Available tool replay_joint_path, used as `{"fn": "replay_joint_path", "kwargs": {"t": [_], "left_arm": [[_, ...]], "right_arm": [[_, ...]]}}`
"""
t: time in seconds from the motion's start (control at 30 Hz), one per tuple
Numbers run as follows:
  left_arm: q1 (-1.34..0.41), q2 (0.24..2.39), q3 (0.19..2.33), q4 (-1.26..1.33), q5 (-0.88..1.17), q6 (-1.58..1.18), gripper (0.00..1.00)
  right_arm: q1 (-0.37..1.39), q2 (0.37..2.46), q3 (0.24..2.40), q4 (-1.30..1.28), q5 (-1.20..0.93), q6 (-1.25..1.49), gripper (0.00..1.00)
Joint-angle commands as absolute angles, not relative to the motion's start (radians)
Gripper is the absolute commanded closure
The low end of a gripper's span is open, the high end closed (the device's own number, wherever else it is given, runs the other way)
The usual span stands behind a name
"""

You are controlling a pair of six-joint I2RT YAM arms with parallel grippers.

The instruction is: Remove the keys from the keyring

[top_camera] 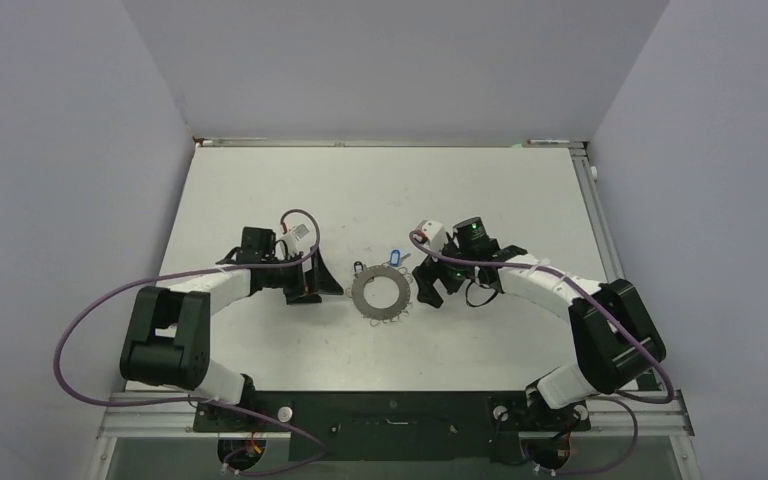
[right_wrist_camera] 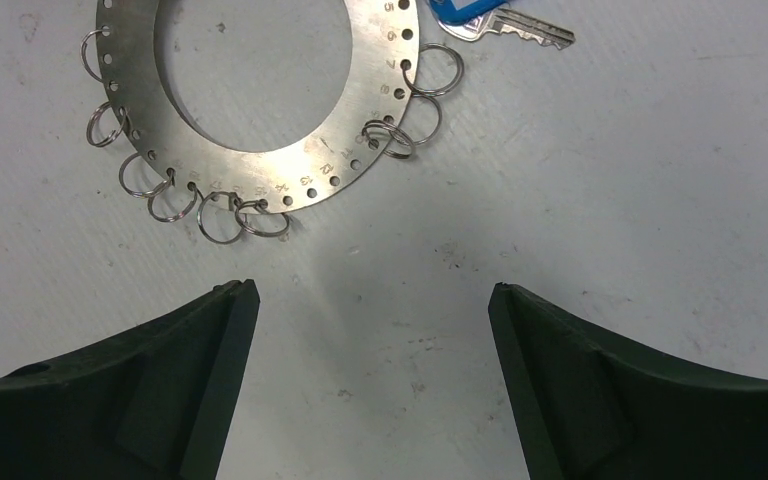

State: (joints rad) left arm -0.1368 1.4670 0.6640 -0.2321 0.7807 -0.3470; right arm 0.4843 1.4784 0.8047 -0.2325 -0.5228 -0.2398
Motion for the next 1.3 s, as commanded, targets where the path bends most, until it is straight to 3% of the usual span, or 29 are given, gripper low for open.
{"fn": "replay_joint_path", "kwargs": {"t": [0.0, 0.1, 0.57, 0.87, 1.0, 1.1, 1.27], "left_arm": [[-0.146, 1.552, 0.625, 0.097, 0.874, -0.530, 0.09], [-0.161, 1.633, 0.616, 0.167, 0.883, -0.570, 0.20], [-0.266, 1.853, 0.602, 0.567, 0.900, -0.812, 0.49], [-0.263, 1.826, 0.580, 0.642, 0.930, -0.886, 0.74], [-0.261, 1.818, 0.586, 0.627, 0.947, -0.917, 0.83], [-0.255, 1.819, 0.598, 0.605, 0.962, -0.935, 0.98], [-0.253, 1.798, 0.594, 0.596, 0.983, -0.971, 1.00]], "right_arm": [[0.505, 1.525, 0.844, -0.155, -0.586, -0.261, 0.10], [0.512, 1.569, 0.854, -0.140, -0.619, -0.264, 0.10], [0.585, 1.742, 0.908, -0.107, -0.730, -0.285, 0.10], [0.588, 1.752, 0.921, -0.094, -0.770, -0.297, 0.10], [0.600, 1.692, 0.932, -0.089, -0.707, -0.312, 0.10], [0.634, 1.652, 0.959, -0.125, -0.600, -0.363, 0.10], [0.689, 1.615, 1.019, -0.224, -0.503, -0.394, 0.10]]}}
